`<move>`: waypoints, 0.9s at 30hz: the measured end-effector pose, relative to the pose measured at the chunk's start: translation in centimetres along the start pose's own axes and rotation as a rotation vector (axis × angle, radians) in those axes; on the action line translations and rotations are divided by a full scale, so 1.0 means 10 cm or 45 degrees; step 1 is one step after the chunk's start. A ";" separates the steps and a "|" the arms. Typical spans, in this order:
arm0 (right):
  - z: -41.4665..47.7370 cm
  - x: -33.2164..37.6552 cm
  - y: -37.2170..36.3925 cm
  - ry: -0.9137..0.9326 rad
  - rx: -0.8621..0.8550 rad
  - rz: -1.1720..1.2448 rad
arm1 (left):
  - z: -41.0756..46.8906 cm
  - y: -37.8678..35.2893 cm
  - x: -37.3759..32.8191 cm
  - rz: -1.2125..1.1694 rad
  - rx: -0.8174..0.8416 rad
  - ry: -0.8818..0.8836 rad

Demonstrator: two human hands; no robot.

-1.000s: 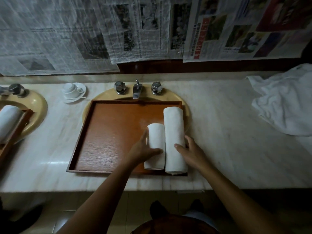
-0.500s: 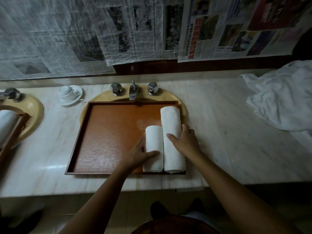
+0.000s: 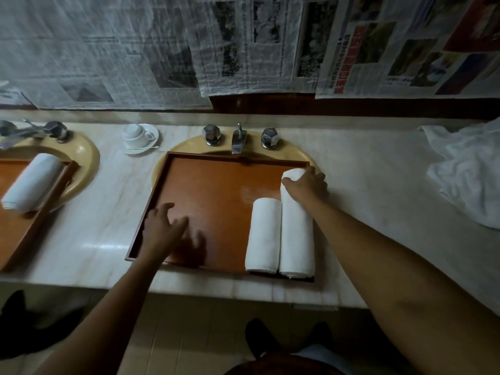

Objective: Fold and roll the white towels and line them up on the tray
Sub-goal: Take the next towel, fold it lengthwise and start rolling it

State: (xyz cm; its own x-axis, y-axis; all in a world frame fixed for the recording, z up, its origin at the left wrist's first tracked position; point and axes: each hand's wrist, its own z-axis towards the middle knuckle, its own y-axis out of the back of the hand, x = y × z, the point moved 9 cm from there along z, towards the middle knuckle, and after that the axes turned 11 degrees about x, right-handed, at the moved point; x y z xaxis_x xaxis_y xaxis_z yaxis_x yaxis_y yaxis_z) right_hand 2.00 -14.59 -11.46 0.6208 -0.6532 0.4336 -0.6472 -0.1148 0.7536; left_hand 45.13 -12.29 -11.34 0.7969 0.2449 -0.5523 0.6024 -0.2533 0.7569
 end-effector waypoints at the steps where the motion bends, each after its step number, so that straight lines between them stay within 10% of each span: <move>1: 0.01 0.00 -0.01 -0.001 -0.020 -0.016 | 0.03 0.10 0.15 0.065 -0.044 0.078; 11: -0.48 -0.61 -0.11 -0.025 0.069 0.432 | -0.05 0.26 0.95 -0.002 -0.074 0.418; 15: -0.86 -0.99 -0.51 -0.025 0.355 0.621 | -0.15 0.17 0.90 -0.123 -0.068 0.290; 27: -0.59 -0.78 -0.23 0.097 0.303 0.546 | -0.51 0.03 0.63 -0.280 -0.134 0.167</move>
State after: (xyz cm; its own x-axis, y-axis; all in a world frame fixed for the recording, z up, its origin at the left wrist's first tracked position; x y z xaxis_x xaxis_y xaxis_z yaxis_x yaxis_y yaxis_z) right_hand 1.22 -4.80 -13.63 0.3014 -0.6237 0.7212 -0.9288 -0.0210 0.3699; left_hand 50.04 -6.08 -12.84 0.6308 0.4044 -0.6622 0.7466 -0.0841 0.6599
